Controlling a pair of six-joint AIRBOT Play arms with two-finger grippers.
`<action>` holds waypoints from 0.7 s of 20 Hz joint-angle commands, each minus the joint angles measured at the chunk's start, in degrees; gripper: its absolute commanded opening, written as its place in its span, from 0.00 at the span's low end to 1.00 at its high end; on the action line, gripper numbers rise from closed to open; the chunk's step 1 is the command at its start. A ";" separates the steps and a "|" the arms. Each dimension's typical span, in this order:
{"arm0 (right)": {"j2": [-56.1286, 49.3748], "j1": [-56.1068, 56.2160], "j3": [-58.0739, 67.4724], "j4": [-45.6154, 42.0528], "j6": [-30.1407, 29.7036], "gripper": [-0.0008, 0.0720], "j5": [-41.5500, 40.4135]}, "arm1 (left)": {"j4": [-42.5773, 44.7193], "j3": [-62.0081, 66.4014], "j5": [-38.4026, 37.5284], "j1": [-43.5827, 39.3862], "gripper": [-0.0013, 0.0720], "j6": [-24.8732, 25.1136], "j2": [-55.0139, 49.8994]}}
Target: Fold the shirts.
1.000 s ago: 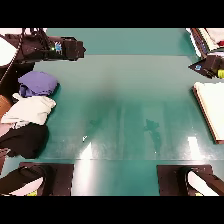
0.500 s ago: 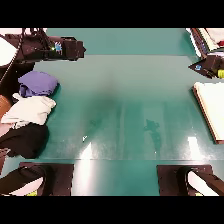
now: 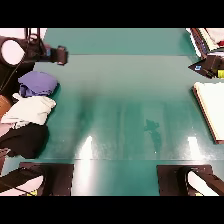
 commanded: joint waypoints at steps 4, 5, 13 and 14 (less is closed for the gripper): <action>0.02 0.00 -0.02 0.00 0.02 0.03 -0.11 | 5.14 -10.99 2.89 16.96 0.75 -3.13 -9.70; 0.02 0.02 -0.02 0.00 0.02 0.03 -0.07 | 4.11 -11.87 4.11 18.51 0.75 -3.69 -11.32; 0.02 0.00 -0.02 0.02 0.04 0.03 -0.07 | 2.71 -9.68 5.11 20.31 0.29 -3.87 -13.60; 0.02 0.00 -0.02 0.02 0.04 0.03 -0.09 | 2.73 -8.55 4.83 20.31 0.07 -3.82 -12.48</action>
